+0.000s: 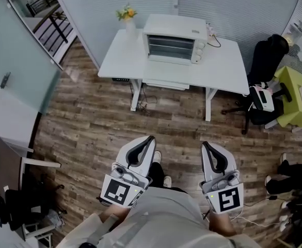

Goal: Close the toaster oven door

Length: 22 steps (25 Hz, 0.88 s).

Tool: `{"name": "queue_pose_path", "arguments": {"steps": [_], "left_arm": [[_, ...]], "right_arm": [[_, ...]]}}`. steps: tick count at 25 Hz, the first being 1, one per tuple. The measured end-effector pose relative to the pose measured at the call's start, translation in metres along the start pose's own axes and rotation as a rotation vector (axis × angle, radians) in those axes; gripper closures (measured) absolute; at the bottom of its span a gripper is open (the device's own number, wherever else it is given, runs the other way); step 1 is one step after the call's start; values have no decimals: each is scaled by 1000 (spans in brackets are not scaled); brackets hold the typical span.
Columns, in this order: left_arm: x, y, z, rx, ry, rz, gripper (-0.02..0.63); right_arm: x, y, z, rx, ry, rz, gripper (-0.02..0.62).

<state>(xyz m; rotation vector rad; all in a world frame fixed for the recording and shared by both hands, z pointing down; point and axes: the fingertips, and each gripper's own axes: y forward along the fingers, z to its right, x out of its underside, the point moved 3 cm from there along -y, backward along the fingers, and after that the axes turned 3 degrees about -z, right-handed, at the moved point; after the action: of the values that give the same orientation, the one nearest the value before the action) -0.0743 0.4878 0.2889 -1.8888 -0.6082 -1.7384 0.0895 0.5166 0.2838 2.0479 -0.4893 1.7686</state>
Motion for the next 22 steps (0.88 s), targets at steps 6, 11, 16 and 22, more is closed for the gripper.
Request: {"name": "queue_pose_path", "arguments": {"steps": [6,11,16,22], "left_arm": [[2,21,-21,4,0,6,603],[3,44,-49,7,-3,11,603],[4,70,-88,6,-8,13,603],[4,99,-137,7,-6,7,603]], "right_arm": [[3,27,12,-6,-32,5,591],[1,63,20,-8,-8,-9,591],[-1,109,32,-14,-29,-2,591],[-4,166,43,-17,-47,-4,591]]}}
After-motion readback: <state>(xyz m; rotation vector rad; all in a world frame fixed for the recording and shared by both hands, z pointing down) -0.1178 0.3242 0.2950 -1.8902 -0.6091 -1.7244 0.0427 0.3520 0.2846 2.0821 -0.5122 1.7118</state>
